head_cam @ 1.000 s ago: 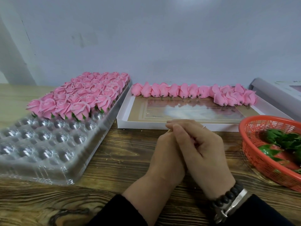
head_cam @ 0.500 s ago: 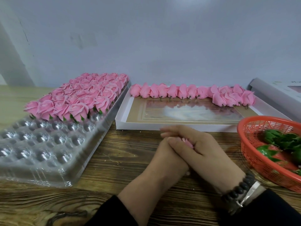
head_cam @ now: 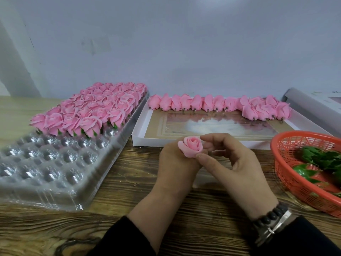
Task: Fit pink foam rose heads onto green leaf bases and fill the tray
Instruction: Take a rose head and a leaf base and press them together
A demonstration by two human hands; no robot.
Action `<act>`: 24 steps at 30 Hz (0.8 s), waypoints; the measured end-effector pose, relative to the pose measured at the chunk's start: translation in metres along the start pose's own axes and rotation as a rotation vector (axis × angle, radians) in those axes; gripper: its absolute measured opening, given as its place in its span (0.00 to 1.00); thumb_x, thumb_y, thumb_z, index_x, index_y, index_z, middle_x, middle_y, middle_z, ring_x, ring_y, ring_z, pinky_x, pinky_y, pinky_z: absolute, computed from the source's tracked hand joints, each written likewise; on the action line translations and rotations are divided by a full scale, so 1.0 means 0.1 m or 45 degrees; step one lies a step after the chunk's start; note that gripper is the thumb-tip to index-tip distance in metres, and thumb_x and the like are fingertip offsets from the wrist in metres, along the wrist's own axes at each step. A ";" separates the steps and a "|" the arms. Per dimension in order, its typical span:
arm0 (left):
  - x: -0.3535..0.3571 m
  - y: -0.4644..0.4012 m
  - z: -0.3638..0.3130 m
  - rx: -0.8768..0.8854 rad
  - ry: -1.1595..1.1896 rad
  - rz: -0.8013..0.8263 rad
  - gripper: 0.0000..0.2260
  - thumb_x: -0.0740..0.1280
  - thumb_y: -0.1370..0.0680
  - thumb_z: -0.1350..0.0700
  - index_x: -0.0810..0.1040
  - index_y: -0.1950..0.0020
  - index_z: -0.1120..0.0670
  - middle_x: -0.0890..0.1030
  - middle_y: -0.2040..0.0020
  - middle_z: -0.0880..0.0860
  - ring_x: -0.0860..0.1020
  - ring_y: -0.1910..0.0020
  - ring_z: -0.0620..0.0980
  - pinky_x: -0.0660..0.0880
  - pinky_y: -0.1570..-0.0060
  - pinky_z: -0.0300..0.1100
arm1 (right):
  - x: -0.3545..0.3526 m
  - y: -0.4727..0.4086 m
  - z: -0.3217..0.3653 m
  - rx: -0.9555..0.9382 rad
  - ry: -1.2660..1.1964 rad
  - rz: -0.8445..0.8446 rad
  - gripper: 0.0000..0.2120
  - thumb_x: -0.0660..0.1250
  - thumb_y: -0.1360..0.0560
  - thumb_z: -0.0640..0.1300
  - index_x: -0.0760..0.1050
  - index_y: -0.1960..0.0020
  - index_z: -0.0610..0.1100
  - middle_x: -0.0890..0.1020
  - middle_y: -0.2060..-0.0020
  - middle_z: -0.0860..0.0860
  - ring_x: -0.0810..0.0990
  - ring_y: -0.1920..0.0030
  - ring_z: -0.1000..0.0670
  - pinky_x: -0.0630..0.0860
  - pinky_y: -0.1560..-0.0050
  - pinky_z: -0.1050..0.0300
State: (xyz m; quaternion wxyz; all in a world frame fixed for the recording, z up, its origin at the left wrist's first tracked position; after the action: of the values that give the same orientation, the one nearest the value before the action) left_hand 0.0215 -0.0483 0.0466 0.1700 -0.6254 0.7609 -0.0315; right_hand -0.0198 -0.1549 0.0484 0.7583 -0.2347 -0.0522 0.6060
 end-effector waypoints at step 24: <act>0.12 0.07 0.08 -0.018 -0.039 0.206 0.50 0.77 0.39 0.56 0.51 0.26 0.41 0.70 0.37 0.50 0.72 0.40 0.44 0.72 0.38 0.45 | -0.08 -0.02 -0.02 0.079 -0.108 -0.120 0.05 0.71 0.34 0.39 0.79 0.59 0.45 0.82 0.65 0.46 0.77 0.69 0.55 0.76 0.69 0.58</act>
State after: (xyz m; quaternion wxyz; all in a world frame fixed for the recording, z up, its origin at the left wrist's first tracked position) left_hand 0.0156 -0.0567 0.0348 0.1790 -0.5633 0.8066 -0.0026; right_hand -0.0191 -0.1629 0.0491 0.7899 -0.1825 -0.0764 0.5805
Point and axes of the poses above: each hand's wrist, its own y-axis away from the middle knuckle, its own x-axis out of the palm, z = x × y, the point moved 5 cm from there along -y, towards the middle knuckle
